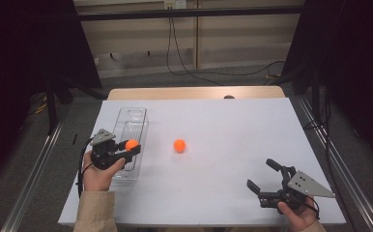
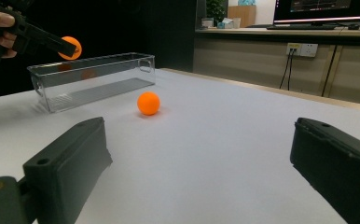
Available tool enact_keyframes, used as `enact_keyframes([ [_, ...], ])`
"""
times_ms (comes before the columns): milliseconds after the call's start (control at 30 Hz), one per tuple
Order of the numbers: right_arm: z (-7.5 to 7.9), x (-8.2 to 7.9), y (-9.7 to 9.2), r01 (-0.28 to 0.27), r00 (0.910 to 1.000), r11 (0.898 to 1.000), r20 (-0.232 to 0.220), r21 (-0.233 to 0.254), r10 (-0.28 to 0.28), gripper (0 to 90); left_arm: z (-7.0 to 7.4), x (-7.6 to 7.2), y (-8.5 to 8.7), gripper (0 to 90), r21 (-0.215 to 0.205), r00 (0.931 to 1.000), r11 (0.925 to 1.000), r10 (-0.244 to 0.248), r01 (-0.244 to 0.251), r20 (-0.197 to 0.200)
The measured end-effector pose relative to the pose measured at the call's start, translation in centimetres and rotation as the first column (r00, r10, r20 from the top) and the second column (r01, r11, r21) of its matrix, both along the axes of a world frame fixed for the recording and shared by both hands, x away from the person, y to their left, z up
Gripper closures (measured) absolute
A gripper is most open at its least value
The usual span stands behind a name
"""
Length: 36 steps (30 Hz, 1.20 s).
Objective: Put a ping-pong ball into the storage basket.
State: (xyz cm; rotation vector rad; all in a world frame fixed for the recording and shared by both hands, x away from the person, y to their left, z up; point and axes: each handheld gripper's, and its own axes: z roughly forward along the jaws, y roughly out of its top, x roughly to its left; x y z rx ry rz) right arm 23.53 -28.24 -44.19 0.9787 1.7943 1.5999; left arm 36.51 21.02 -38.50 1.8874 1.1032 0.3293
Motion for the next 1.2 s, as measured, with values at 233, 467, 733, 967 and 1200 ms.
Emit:
enact_keyframes([
  [233, 0.0, 0.0, 0.0, 0.000, 1.0000, 1.000, 0.001, 0.000, 0.000, 3.2, -0.1, 0.0, 0.2, 50.8, 0.000, 1.0000, 1.0000, 0.007, -0.007, -0.001],
  [467, 0.0, 0.0, 0.0, -0.001, 1.0000, 1.000, 0.001, 0.000, 0.001, 3.2, 0.0, 0.0, 0.4, 50.8, 0.000, 0.9999, 0.9999, 0.012, -0.012, 0.004],
  [733, 0.0, 0.0, 0.0, 0.000, 1.0000, 1.000, 0.000, 0.001, 0.000, 3.2, -0.2, 0.1, 0.6, 50.8, 0.017, 0.9998, 0.9997, 0.019, -0.019, 0.005],
  [967, 0.0, 0.0, 0.0, -0.001, 1.0000, 1.000, 0.000, 0.000, 0.001, 3.2, -0.5, 0.2, 0.8, 50.8, 0.024, 0.9996, 0.9993, 0.030, -0.030, 0.003],
  [1200, 0.0, 0.0, 0.0, -0.001, 1.0000, 1.000, 0.000, 0.000, 0.001, 3.2, -0.8, 0.3, 1.0, 50.8, 0.034, 0.9991, 0.9985, 0.042, -0.042, -0.002],
])
